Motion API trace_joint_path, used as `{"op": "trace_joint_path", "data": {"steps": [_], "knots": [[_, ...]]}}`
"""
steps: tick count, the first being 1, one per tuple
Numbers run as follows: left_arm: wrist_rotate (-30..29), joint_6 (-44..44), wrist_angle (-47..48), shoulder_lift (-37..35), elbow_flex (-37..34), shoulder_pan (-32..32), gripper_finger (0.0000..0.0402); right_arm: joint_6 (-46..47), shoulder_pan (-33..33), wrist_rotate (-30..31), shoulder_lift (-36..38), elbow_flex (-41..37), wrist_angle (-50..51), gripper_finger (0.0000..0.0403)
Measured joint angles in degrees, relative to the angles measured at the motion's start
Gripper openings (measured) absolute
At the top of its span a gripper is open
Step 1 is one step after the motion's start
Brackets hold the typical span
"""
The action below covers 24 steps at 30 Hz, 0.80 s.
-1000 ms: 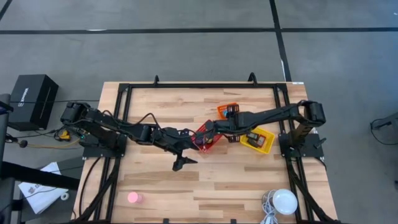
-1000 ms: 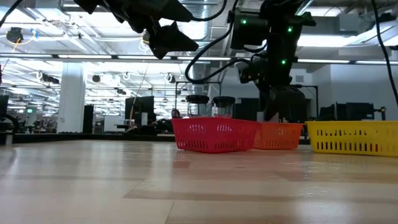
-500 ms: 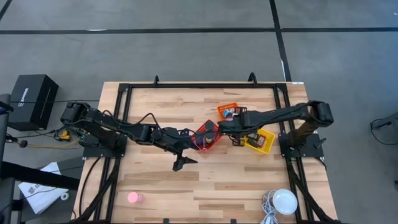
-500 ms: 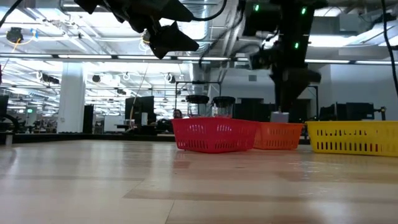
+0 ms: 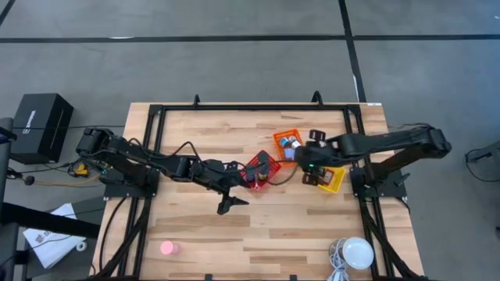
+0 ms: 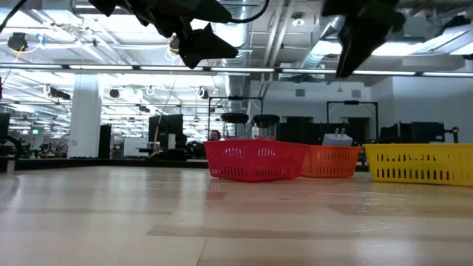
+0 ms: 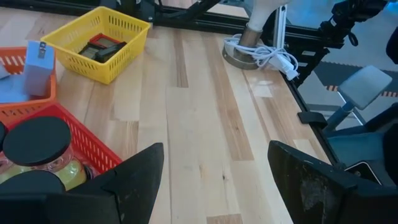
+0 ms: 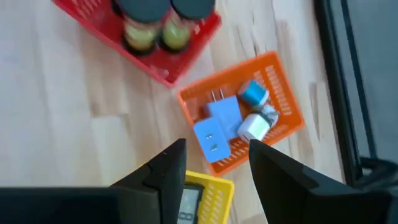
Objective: Pick & Place Office items
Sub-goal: Put the pink hourglass into the red bin
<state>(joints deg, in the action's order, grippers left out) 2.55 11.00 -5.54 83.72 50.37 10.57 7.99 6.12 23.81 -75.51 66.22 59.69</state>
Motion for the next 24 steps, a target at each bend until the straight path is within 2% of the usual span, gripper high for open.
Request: {"op": "trace_joint_path", "data": {"steps": [5, 10, 13, 16, 19, 22, 24], "knots": [[0.0, 0.0, -0.1, 0.0, 0.0, 0.0, 0.0285, -0.4, 4.1, 0.1, 8.1, -1.6, -4.5, 0.0164], [0.0, 0.0, -0.1, 0.0, 0.0, 0.0, 0.0285, -4.0, 7.9, -1.9, 17.0, -11.3, -18.5, 0.0167], [0.1, 0.3, -0.2, 0.0, 0.0, 0.1, 0.0285, -5.6, 8.9, -7.7, 21.6, -18.9, -28.1, 0.0164], [0.1, 4.4, -0.1, 0.0, 0.0, 0.8, 0.0285, -8.0, 8.9, -13.6, 25.7, -26.7, -40.3, 0.0162], [0.9, 4.8, -0.1, 0.0, 0.0, 1.9, 0.0285, -12.9, 8.5, -20.3, 28.6, -34.6, -58.6, 0.0160], [0.9, 2.9, 0.0, 0.0, 0.0, 3.6, 0.0285, -16.1, 7.3, -29.6, 29.0, -41.1, -77.9, 0.0160], [0.9, 2.4, 0.5, -0.6, 0.0, 5.2, 0.0285, -16.7, 6.5, -34.3, 28.2, -43.7, -86.1, 0.0161]]}}
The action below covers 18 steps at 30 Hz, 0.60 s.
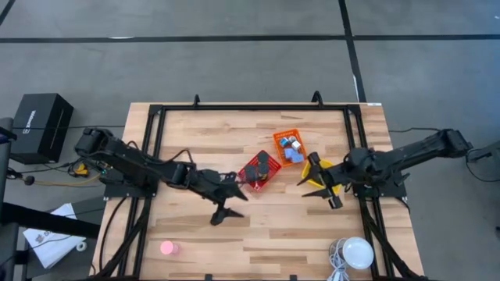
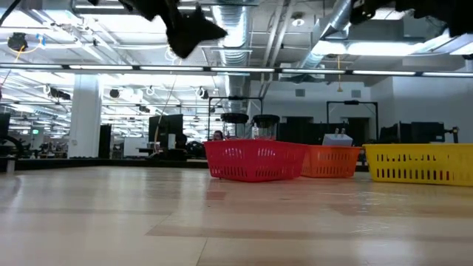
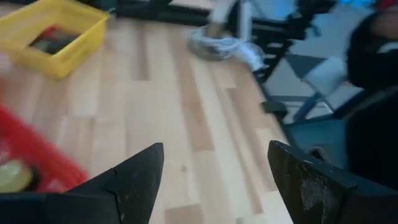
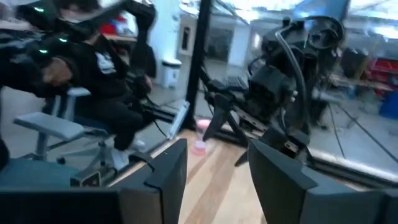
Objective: Pick & Place Office items
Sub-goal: Put the pink hourglass into the red bin
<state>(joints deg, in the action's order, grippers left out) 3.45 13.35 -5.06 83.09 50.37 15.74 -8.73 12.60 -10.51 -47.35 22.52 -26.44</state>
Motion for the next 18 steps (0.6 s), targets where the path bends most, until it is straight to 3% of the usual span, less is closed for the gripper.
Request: {"op": "trace_joint_path", "data": {"steps": [11, 18], "knots": [[-1.5, -10.0, 0.8, -10.0, 0.0, 11.7, 0.0285, 1.7, -1.5, -1.7, -8.1, -1.2, -2.7, 0.0165], [-1.7, -5.2, 4.0, -19.6, -3.3, 17.8, 0.0285, 1.7, -1.5, -1.7, -11.6, -1.2, -3.6, 0.0166]]}}
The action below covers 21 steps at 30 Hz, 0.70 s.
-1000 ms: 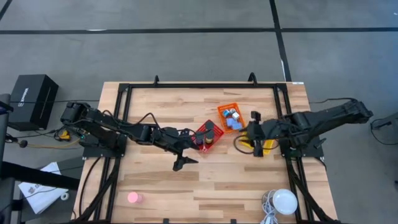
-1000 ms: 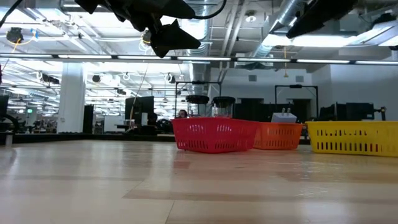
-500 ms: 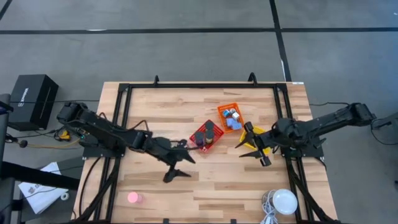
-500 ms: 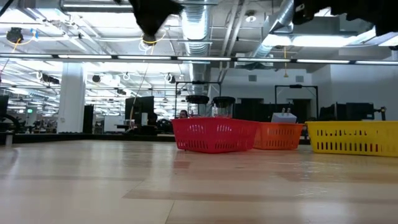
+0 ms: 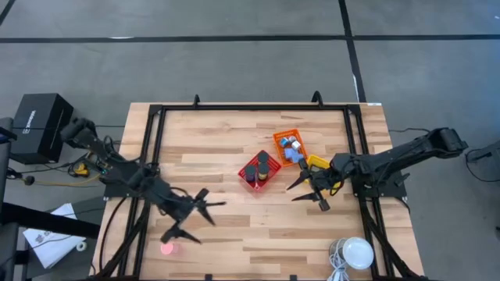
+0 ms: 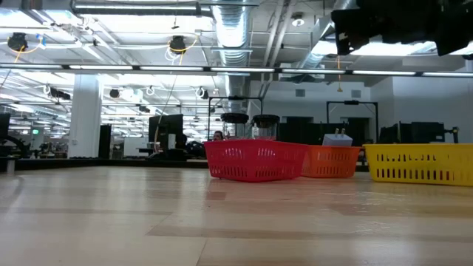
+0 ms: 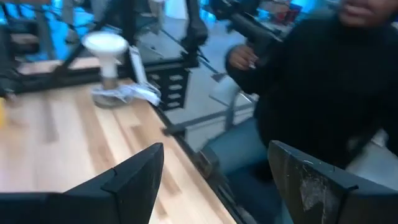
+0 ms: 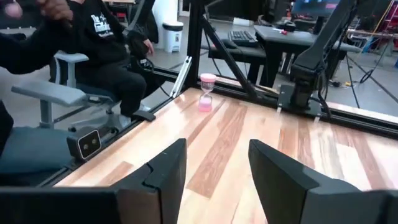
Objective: Pick & Place Office items
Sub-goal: Put the pink hourglass into the red bin
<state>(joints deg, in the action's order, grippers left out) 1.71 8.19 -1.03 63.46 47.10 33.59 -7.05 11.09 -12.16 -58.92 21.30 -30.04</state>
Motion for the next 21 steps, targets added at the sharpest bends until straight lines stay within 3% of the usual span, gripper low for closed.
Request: {"op": "trace_joint_path", "data": {"steps": [10, 21], "knots": [[0.0, -0.9, -1.7, -7.2, -13.3, 3.7, 0.0285, 0.0, 0.0, 0.0, -1.0, 0.0, -3.9, 0.0168], [0.0, 3.0, -10.5, -9.1, -17.0, 3.6, 0.0285, 0.0, 0.0, 0.0, -1.0, 0.0, -3.8, 0.0164]]}}
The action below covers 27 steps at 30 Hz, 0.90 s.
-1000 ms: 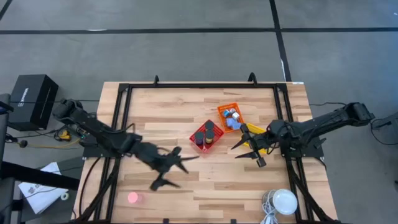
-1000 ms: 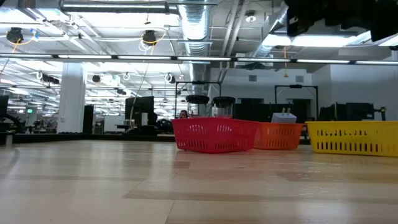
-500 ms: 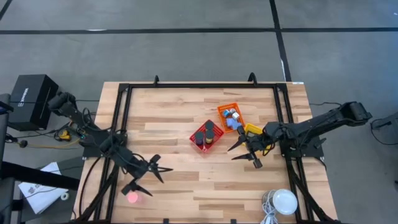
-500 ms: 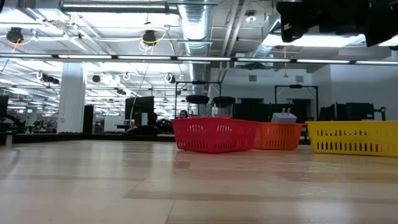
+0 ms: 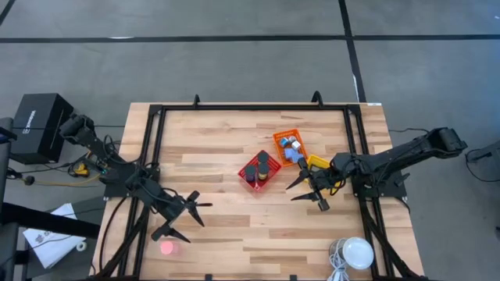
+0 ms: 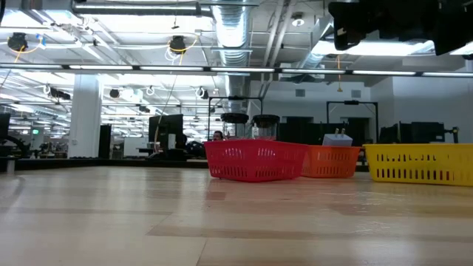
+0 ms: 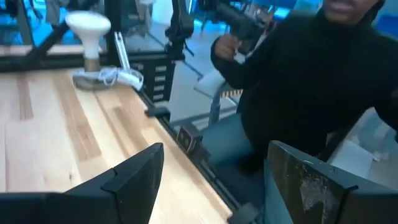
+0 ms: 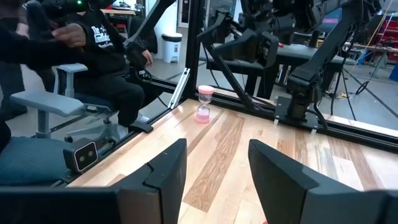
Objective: Pick & Place Office items
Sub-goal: Put the pink hourglass into the red bin
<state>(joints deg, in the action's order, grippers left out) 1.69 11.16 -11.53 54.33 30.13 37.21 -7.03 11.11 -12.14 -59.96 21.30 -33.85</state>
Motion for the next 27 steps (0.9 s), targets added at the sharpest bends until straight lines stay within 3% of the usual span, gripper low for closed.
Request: {"op": "trace_joint_path", "data": {"steps": [6, 13, 23, 27], "knots": [[-4.0, 1.4, -3.0, 0.1, 0.0, 0.0, 0.0285, 0.0, 0.0, 0.0, 0.0, 0.0, 0.1, 0.0167], [-18.7, 7.0, -2.9, 3.6, 0.1, -0.4, 0.0285, 0.0, 0.0, 0.0, 0.0, 0.0, 0.1, 0.0164], [-15.7, 0.0, -2.5, 12.1, 11.1, -0.6, 0.0243, 0.0, 0.0, 0.1, 0.0, 0.0, 0.1, 0.0168], [-15.9, 7.8, 2.8, 14.7, 13.7, -0.4, 0.0222, 0.0, 0.0, 0.1, 0.0, 0.0, 0.7, 0.0165]]}}
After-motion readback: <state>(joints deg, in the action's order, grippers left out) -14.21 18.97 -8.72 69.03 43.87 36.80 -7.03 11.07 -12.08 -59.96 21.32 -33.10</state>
